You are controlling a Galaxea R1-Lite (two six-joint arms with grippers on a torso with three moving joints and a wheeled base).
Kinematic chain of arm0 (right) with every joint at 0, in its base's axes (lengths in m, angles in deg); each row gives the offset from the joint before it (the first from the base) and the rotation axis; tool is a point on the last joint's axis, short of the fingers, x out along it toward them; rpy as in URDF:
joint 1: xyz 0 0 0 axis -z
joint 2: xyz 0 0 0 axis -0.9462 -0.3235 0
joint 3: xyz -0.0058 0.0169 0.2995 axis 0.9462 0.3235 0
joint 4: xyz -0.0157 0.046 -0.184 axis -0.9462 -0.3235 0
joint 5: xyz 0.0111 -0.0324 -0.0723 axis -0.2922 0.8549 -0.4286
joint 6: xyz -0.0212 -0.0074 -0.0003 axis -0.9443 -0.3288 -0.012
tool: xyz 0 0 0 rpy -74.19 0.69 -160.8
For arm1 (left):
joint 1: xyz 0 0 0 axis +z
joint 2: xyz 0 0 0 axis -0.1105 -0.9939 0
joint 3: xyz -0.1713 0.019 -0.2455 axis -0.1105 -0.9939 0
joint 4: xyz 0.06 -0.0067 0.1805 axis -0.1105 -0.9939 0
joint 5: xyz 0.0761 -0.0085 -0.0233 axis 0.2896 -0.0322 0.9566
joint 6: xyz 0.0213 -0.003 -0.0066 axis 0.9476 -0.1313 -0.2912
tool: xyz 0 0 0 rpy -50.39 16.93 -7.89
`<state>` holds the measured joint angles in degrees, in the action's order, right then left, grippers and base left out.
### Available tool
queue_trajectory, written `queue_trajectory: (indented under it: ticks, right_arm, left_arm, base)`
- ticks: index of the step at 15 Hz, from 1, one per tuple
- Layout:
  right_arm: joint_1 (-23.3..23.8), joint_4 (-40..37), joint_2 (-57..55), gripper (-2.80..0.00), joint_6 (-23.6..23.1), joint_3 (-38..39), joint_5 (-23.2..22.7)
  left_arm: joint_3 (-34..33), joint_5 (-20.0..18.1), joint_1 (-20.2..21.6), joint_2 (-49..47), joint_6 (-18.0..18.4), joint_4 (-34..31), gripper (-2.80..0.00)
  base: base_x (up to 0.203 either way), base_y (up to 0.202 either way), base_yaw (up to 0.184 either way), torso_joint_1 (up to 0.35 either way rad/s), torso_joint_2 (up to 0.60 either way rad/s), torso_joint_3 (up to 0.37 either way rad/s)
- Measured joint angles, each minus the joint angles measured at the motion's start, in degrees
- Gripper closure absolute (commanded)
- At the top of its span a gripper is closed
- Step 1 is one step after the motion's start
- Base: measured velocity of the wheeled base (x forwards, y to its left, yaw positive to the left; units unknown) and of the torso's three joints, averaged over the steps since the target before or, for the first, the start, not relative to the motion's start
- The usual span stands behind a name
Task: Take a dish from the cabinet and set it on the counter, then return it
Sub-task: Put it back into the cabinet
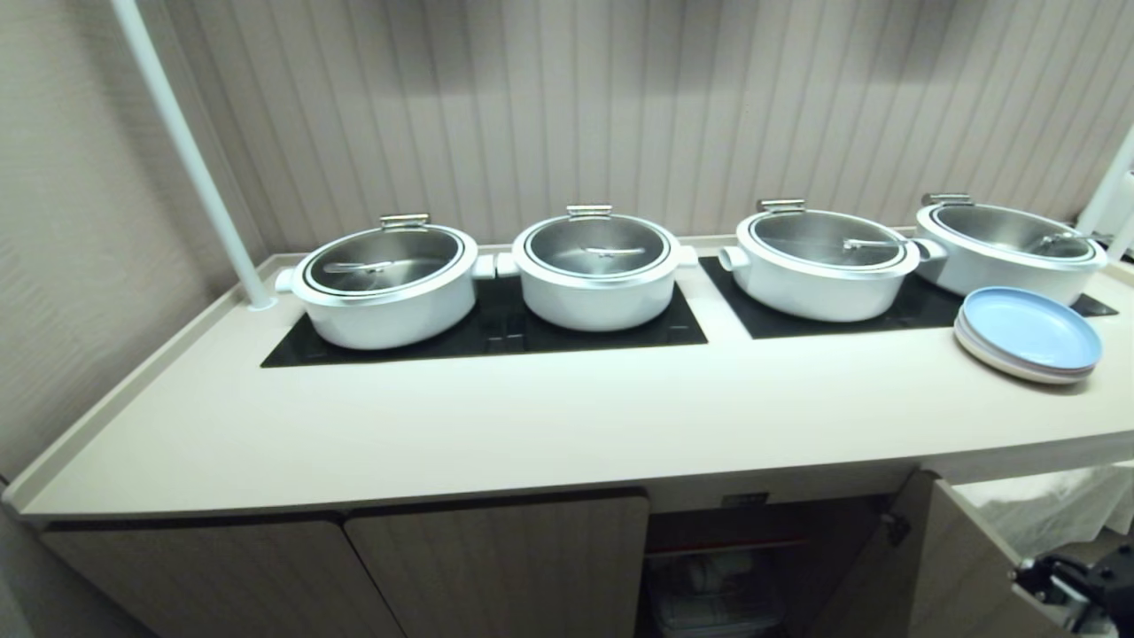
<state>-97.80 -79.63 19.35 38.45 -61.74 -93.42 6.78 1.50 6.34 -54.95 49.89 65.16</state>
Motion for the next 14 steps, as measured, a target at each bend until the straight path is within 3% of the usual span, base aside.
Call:
queue_trajectory:
  ticks: [14]
  right_arm:
    - [0.0,0.1,-0.2,0.0,0.0,-0.1,0.0]
  left_arm:
    - [0.0,0.0,0.0,0.0,0.0,-0.1,0.0]
  base:
    - [0.0,0.0,0.0,-0.134,0.28,0.148]
